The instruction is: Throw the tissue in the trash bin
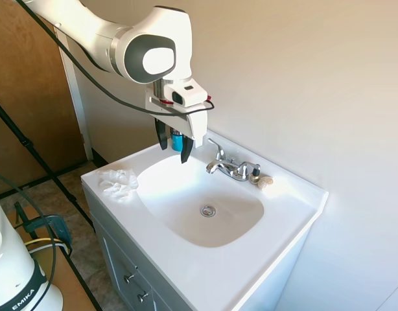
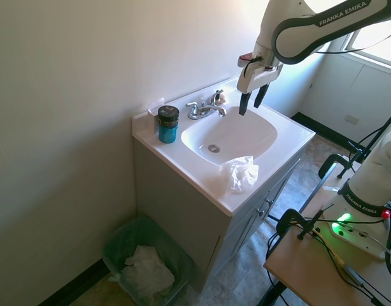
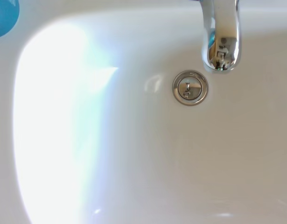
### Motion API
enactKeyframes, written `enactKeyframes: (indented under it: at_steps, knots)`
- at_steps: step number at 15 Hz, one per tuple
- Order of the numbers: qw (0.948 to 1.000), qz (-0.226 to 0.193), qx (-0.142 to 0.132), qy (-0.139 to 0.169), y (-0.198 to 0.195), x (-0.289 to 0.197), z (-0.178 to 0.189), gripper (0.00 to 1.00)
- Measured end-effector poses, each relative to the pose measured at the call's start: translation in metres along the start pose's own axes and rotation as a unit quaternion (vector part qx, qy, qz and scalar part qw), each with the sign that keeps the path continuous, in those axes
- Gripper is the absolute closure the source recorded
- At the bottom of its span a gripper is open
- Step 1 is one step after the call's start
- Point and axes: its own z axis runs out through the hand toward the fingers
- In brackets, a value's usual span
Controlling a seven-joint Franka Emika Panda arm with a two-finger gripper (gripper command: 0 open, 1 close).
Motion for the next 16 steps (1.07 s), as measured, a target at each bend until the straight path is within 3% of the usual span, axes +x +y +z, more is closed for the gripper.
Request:
enactKeyframes:
  at_steps: [7,16]
  knots:
    - [0.9993,-0.035,0.000,-0.009,-0.026,-0.037,0.004,0.00]
    - [0.9956,-0.070,-0.053,-0.033,-0.045,-0.129,0.081,0.00]
